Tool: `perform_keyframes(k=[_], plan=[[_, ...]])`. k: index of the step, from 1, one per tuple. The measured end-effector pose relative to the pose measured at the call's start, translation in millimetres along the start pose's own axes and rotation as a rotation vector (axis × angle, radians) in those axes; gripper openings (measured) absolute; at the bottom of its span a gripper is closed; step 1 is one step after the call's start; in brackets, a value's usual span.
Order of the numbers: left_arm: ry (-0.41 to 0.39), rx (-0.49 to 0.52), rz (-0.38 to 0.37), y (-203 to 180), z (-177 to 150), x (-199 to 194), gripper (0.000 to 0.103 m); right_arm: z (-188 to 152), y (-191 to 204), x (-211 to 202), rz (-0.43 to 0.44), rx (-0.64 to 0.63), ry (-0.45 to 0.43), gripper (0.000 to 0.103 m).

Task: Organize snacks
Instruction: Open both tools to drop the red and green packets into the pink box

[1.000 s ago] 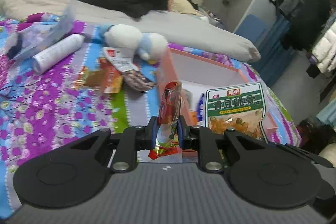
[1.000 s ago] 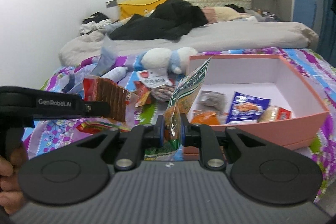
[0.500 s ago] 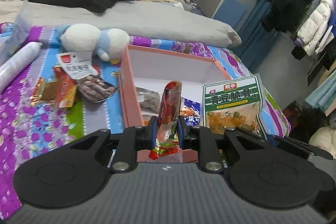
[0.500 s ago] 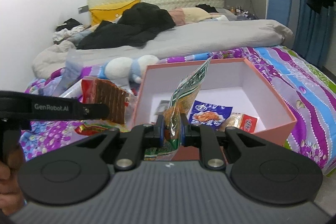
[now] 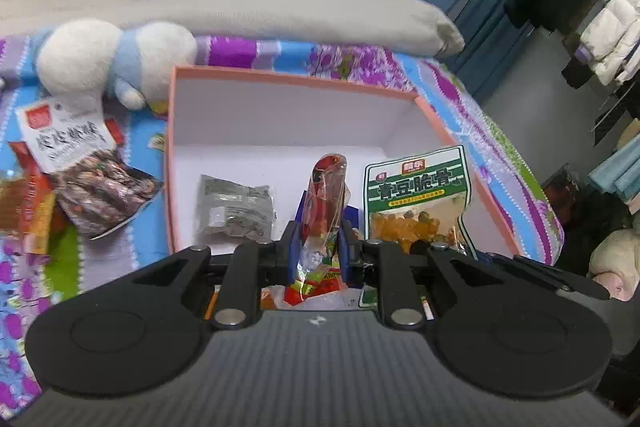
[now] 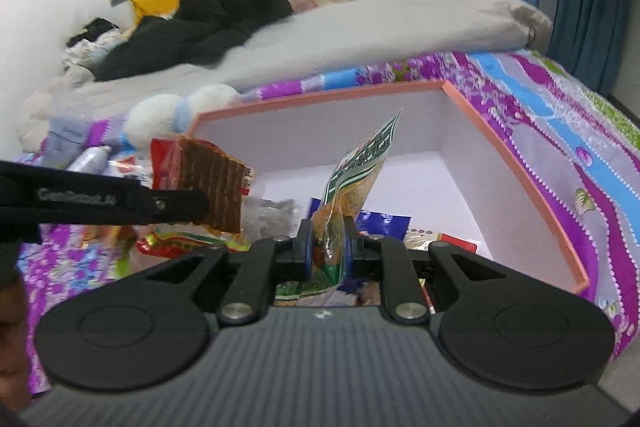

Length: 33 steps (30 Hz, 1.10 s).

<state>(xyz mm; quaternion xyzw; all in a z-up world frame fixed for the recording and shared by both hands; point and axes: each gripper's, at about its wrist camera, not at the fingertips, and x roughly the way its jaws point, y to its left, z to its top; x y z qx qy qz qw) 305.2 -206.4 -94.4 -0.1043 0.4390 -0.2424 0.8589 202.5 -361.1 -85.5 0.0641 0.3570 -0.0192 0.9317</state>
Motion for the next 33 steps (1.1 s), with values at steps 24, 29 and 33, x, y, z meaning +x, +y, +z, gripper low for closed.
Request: perform_keyframes(k=[24,29,33], plan=[[0.01,-0.014,0.029,-5,8,20,0.057,0,-29,27,-0.035,0.046,0.052,0.051],[-0.036,-0.003,0.026,-14,-5,-21,0.057,-3,-21,-8,-0.019,0.037,0.002,0.051],[-0.072,0.003,0.027,-18,-19,-56,0.057,-10,-12,-37,-0.008,0.038,-0.029,0.051]])
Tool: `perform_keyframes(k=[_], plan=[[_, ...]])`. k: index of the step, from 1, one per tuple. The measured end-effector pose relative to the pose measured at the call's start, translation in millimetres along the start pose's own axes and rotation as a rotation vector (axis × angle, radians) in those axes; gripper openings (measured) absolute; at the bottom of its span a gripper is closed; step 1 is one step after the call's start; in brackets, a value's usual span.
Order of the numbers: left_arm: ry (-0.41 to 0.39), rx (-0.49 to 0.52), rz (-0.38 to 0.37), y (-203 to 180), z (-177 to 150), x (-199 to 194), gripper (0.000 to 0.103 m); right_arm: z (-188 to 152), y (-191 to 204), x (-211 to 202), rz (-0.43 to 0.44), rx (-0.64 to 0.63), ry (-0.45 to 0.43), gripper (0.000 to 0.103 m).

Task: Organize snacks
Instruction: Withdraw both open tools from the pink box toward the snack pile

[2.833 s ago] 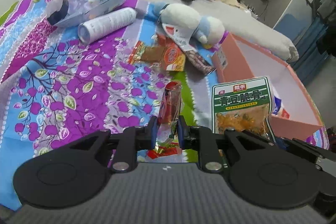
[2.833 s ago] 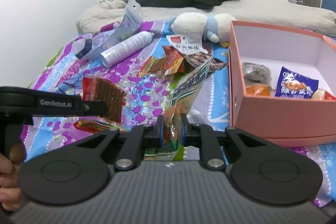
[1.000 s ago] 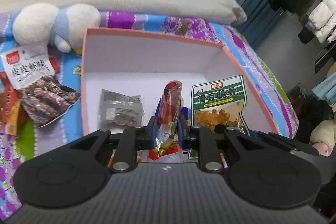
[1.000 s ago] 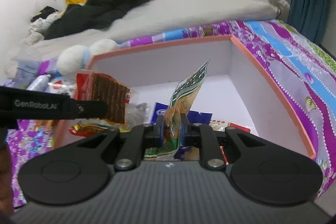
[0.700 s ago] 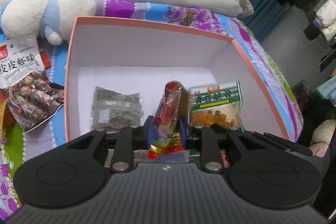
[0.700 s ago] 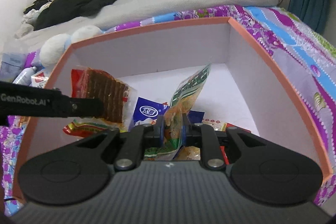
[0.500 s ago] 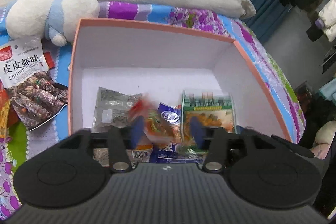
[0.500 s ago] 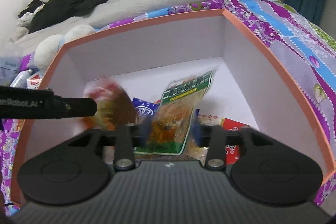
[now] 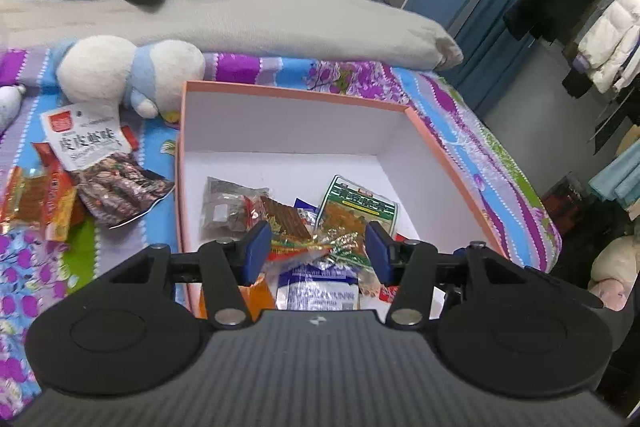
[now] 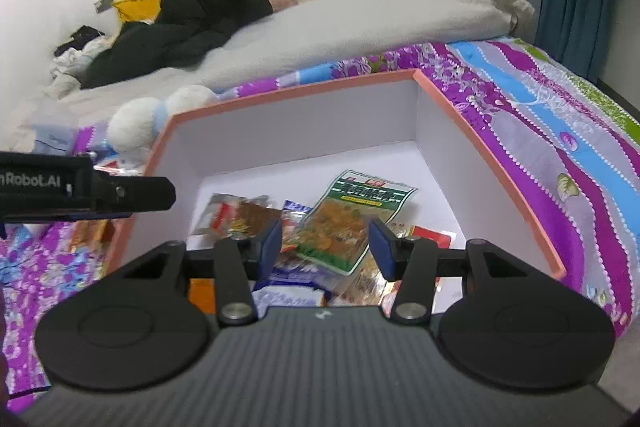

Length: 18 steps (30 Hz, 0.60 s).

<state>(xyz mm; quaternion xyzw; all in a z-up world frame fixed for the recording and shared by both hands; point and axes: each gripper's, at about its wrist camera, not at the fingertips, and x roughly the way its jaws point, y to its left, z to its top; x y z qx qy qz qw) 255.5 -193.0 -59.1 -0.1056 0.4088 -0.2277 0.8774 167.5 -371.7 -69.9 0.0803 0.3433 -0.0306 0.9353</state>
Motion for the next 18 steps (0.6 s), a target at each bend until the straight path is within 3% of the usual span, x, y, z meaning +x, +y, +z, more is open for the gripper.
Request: perform_keyframes(k=[18], plan=[[-0.097,0.063,0.012,12,-74,-137,0.057,-49,47,-110,0.042,0.038,-0.137,0.051]])
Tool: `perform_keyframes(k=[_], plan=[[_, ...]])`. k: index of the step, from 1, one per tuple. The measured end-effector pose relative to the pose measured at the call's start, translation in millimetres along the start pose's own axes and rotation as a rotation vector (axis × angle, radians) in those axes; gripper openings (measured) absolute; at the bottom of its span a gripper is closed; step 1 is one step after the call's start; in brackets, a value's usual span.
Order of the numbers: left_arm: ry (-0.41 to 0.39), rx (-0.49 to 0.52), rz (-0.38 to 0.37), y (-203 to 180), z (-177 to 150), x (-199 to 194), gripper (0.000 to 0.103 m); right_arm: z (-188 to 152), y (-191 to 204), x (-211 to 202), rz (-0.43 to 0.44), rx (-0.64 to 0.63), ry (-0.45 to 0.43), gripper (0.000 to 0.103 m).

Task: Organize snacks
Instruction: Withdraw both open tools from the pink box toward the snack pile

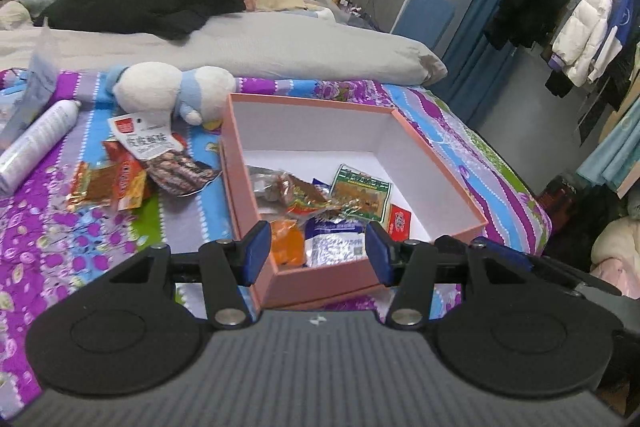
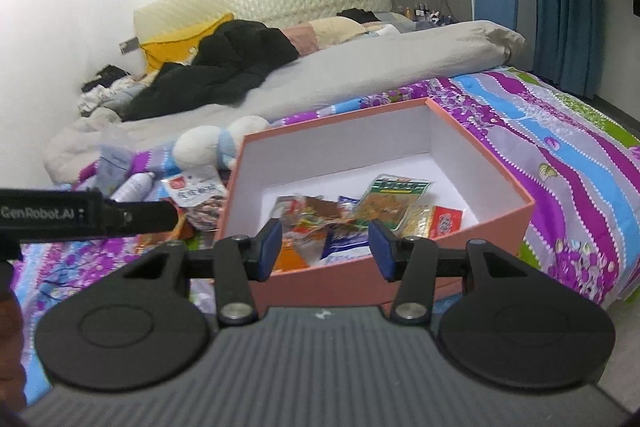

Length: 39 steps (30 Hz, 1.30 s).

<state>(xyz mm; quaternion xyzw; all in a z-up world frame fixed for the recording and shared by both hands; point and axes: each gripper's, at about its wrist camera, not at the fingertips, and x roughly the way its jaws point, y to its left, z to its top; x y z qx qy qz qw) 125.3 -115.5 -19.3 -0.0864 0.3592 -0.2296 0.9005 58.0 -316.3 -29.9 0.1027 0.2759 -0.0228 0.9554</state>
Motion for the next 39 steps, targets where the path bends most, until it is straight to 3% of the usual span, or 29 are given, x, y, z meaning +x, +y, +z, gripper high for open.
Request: perform_keyframes(k=[12,25,29,32,39], plan=[[-0.015,-0.038,0.047,26,-41,-55,0.057,-28,19,-34,0.041,-0.02,-0.01,0.051],[0.0,-0.098,0.072,58,-54,-58,0.059,-44,53,-27,0.101,-0.108,-0.013,0.051],[-0.033,-0.105,0.066,61,-55,-74,0.059,-48,67,-26,0.127,-0.134,-0.016,0.051],[-0.058,-0.083,0.097,65,-59,-83,0.059,-52,76,-29,0.153,-0.148,-0.023,0.051],[-0.018,-0.148,0.155,101,-75,-81,0.059,-64,93,-29,0.19,-0.207,-0.014,0.051]])
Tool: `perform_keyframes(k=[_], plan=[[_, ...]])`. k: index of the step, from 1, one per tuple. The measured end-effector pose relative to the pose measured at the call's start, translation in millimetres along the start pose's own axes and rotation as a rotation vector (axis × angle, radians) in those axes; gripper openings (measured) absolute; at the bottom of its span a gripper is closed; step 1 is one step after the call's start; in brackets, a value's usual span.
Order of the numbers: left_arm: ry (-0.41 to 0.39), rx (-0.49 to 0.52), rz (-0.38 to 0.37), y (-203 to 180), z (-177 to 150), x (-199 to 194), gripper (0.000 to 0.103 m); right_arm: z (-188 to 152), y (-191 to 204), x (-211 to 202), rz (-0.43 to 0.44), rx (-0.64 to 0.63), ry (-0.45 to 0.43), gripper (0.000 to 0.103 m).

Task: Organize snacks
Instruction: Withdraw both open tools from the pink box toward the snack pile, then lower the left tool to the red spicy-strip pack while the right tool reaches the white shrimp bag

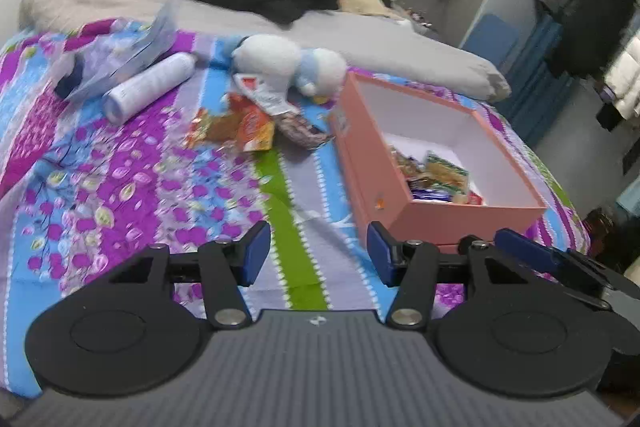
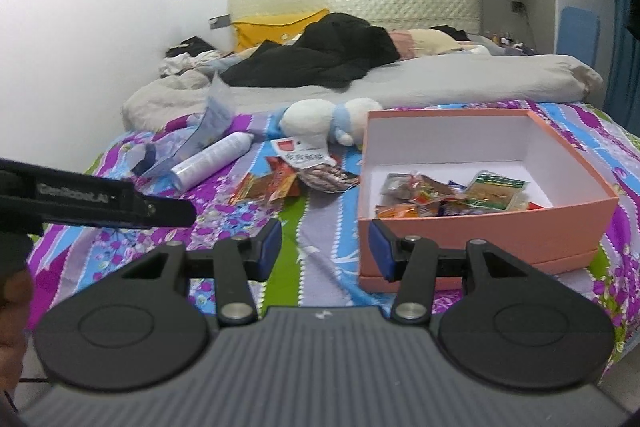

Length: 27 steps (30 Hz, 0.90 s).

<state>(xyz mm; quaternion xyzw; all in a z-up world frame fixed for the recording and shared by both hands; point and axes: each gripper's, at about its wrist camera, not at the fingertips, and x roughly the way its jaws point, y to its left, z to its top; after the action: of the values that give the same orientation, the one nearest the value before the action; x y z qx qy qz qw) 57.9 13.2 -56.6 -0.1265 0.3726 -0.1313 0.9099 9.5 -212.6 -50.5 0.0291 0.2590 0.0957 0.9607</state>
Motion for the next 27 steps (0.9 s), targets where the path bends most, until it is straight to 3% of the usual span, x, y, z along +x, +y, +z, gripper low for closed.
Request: perform_keyframes(k=[7,8,9,11,18,24,27], plan=[[0.008,-0.035,0.039,27,0,18,0.071,-4,9,16,0.015,-0.029,0.027,0.053],[0.009,-0.04,0.038,30,2,22,0.074,-4,11,20,0.016,-0.033,0.03,0.061],[0.014,-0.051,0.037,34,3,26,0.078,-4,12,23,0.018,-0.036,0.031,0.077],[0.009,-0.068,0.042,41,6,35,0.087,-5,15,28,0.014,-0.042,0.021,0.09],[0.024,-0.159,0.05,78,14,74,0.089,-4,30,55,0.046,-0.1,0.029,0.09],[0.031,-0.286,0.005,114,15,106,0.089,-1,44,86,0.059,-0.149,0.038,0.089],[0.035,-0.351,-0.017,130,16,124,0.089,1,52,102,0.055,-0.186,0.043,0.077]])
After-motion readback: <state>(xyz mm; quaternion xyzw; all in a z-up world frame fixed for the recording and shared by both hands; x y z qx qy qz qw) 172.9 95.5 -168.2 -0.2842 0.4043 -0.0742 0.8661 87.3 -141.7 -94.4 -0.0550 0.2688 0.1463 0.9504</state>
